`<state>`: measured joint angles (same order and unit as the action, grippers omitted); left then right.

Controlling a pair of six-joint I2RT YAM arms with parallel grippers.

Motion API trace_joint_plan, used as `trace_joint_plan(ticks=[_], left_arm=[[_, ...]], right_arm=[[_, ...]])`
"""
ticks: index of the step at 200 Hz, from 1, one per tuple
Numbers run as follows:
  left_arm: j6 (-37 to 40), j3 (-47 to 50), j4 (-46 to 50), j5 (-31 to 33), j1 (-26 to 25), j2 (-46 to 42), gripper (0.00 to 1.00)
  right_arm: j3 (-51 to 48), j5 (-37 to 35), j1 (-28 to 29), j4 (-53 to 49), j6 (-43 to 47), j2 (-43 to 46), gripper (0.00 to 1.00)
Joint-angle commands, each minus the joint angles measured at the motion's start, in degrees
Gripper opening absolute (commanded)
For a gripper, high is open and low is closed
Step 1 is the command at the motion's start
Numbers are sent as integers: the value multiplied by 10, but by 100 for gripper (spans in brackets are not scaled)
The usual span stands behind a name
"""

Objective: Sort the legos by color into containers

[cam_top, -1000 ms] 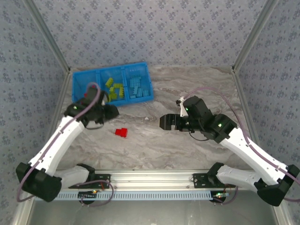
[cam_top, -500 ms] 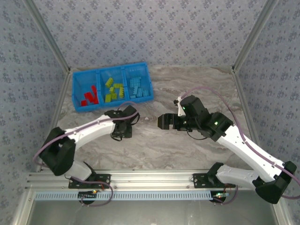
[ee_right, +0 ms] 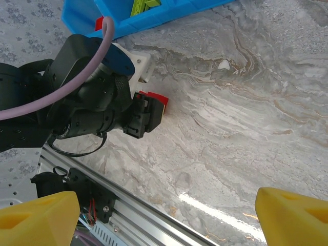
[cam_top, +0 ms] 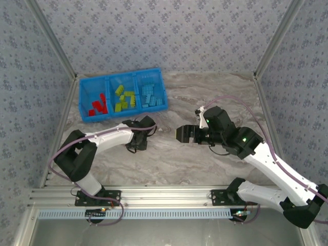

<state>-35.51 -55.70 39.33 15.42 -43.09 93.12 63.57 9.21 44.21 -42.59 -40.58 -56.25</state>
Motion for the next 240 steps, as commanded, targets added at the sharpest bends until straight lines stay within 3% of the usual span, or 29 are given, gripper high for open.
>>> trace_joint_plan(ticks=[1, 24, 47, 66, 112, 152, 177, 203, 240], left_arm=[[4, -16, -27, -22, 2, -1, 37], [10, -19, -37, -40, 2, 21, 38], [11, -33, -34, -40, 2, 54, 48], [14, -48, -35, -42, 2, 77, 48], [12, -71, -45, -49, 3, 76, 29], [6, -104, 12, -26, 21, -12, 21], [1, -134, 60, -33, 86, -84, 19], [14, -171, 95, -52, 199, -129, 19], [39, -251, 133, -82, 369, -62, 18]], right_arm=[[-3, -5, -3, -15, -2, 0, 91], [-1, -2, -3, -14, -1, -3, 91], [0, -1, -3, -14, 0, -3, 91], [-2, 3, -3, -16, 1, -2, 91], [-24, 15, -3, -40, 19, -3, 91], [-27, 25, 0, -18, 19, -3, 91], [-21, 20, 1, -8, 19, -7, 91], [-25, 9, 0, -3, 21, -6, 91], [-24, 11, -1, 7, 21, -13, 91]])
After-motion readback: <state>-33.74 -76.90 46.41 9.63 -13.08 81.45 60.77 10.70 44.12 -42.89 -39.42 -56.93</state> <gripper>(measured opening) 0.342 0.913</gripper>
